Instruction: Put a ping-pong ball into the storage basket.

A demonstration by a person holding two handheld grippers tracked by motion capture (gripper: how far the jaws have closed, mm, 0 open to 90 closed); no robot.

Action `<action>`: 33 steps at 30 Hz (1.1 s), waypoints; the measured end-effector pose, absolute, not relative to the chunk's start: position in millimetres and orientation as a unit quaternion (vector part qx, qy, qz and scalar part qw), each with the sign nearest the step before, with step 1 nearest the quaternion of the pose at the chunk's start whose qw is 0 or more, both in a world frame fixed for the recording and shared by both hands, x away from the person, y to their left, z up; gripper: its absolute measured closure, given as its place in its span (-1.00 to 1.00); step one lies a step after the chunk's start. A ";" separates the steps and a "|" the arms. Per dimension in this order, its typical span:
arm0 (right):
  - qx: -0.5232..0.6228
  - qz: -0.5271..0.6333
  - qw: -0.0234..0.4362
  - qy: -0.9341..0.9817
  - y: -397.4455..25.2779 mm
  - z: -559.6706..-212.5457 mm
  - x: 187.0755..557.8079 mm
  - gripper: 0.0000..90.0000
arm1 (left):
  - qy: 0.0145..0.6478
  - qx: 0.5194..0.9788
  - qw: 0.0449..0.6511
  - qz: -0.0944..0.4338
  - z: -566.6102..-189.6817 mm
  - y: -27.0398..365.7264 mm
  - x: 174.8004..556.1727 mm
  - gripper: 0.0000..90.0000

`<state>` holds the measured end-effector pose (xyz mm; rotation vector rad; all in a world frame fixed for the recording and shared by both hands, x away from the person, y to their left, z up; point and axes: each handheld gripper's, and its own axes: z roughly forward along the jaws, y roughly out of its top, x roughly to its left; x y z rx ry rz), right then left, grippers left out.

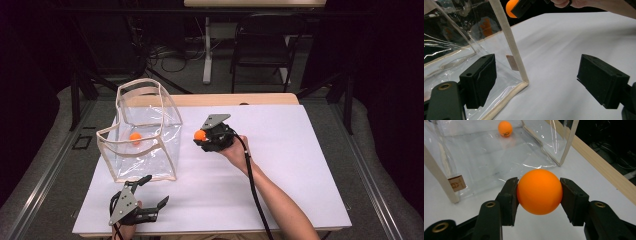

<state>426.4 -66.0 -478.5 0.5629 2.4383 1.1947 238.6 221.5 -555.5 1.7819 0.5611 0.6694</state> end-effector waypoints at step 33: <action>0.192 0.435 0.177 0.862 -63.7 -439.8 433.1 0.13 | 0.237 0.751 0.547 0.283 -555.6 221.6 238.8 -0.65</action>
